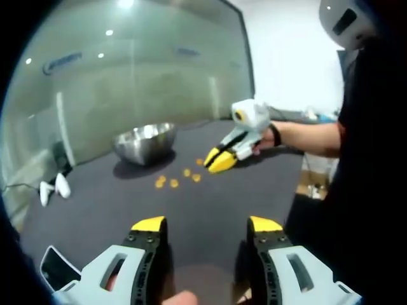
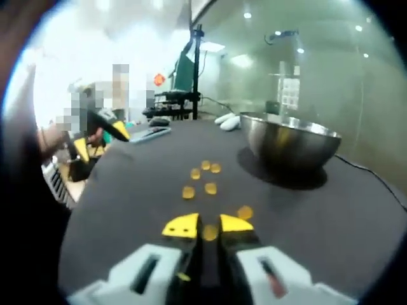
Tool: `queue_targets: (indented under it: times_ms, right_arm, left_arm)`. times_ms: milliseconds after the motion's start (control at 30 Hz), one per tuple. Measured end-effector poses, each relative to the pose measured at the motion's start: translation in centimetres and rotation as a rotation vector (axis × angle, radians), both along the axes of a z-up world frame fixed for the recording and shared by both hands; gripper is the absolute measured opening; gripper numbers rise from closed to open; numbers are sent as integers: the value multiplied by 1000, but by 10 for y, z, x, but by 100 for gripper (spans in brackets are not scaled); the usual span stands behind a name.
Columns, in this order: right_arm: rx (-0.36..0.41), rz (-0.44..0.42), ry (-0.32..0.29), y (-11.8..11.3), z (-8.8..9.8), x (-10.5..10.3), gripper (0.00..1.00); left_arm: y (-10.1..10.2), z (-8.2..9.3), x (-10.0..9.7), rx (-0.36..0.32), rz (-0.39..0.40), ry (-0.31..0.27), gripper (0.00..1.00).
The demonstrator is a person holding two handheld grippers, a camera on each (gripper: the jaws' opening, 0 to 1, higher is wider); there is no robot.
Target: Pick up the QQ candy scattered on the table and place it into the stainless steel bowl on the table
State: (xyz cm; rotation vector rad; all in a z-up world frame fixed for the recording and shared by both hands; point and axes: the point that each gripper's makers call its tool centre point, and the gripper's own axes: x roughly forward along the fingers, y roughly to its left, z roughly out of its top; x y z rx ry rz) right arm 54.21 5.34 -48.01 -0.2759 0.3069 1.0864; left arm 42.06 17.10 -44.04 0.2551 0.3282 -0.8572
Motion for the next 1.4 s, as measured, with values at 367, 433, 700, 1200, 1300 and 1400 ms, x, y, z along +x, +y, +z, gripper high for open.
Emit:
queue_targets:
  times_ms: [367, 433, 700, 1200, 1300, 1400]
  right_arm:
    - [1, 5, -10, 1, 0, 0, 10]
    - [5, 8, -7, 1, 0, 0, 9]
    - [11, -1, 2, 1, 1, -1, 9]
    - [105, -114, -63, -2, 72, 39, 9]
    - [133, -112, -79, 6, 94, 50, 9]
    - [96, -104, -136, 13, 107, 62, 9]
  left_arm:
    - [-9, 2, 1, -2, -26, -5, 51]
    - [-9, 2, 0, -2, -28, -5, 51]
    - [-7, 2, -2, -1, -25, -7, 51]
    - [0, 3, -4, -16, 0, -19, 50]
    - [3, 2, -3, -21, 17, -11, 49]
    - [5, 0, -3, -18, 25, -6, 48]
